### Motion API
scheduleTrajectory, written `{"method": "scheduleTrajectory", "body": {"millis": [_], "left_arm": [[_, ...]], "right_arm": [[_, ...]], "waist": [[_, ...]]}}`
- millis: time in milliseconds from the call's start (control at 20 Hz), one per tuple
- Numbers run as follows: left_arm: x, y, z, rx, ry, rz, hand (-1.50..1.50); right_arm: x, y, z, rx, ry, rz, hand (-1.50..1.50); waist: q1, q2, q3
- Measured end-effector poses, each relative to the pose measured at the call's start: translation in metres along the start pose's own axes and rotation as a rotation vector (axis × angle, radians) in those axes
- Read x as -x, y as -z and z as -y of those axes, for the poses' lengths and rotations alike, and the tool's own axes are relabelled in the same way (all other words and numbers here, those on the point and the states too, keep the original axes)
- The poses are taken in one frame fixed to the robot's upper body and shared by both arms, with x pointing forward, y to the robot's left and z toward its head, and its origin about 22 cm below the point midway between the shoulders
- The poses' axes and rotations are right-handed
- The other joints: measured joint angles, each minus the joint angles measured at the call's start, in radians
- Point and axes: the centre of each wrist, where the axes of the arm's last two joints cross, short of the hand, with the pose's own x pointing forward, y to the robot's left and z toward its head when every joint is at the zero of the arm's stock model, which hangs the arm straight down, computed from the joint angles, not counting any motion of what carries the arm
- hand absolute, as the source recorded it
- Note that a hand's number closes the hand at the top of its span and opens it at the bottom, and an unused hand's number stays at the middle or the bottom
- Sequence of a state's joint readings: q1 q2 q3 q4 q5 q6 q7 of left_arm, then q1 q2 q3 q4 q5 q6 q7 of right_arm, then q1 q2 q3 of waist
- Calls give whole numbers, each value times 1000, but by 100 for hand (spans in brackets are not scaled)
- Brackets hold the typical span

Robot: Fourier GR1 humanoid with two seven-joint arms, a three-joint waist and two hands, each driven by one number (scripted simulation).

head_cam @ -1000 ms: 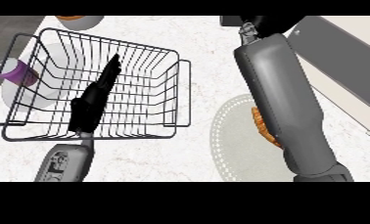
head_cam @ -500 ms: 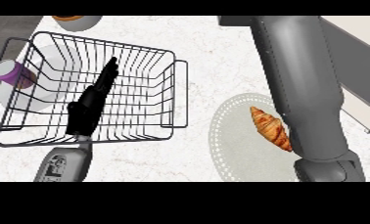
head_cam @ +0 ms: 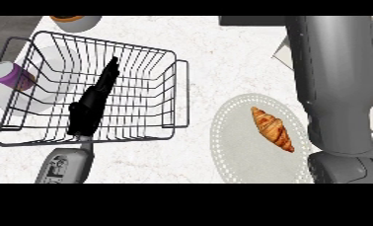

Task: Pick the bell pepper from the placemat and place it in the tiered shelf

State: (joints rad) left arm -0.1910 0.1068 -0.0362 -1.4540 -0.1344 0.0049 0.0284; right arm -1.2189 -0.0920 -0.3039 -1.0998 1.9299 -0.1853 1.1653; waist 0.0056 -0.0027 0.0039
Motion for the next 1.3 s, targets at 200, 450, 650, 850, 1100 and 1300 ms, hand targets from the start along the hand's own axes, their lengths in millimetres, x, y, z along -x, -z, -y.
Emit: {"method": "scheduleTrajectory", "body": {"millis": [200, 450, 650, 850, 1100, 1300], "left_arm": [[1, -3, 1, 5, -4, 4, 0], [1, -4, 3, 2, -11, 2, 0], [-3, -2, 8, 7, -6, 2, 0], [-2, 2, 5, 8, -12, 1, 0], [3, 0, 1, 14, -18, -2, 0], [2, -1, 2, 13, -13, -4, 0]], "right_arm": [[5, 23, -4, 27, -50, -1, 150], [19, 38, -16, 44, -113, 0, 150], [34, 51, -34, 61, -186, 9, 150], [53, 60, -56, 66, -229, 57, 150], [69, 79, -62, 93, -167, 35, 150], [85, 85, -66, 113, -18, -2, 150]], "waist": [[2, 1, -1], [3, 1, -1], [6, 3, -1], [7, 5, -2], [8, 7, -1], [7, 6, -1]]}}
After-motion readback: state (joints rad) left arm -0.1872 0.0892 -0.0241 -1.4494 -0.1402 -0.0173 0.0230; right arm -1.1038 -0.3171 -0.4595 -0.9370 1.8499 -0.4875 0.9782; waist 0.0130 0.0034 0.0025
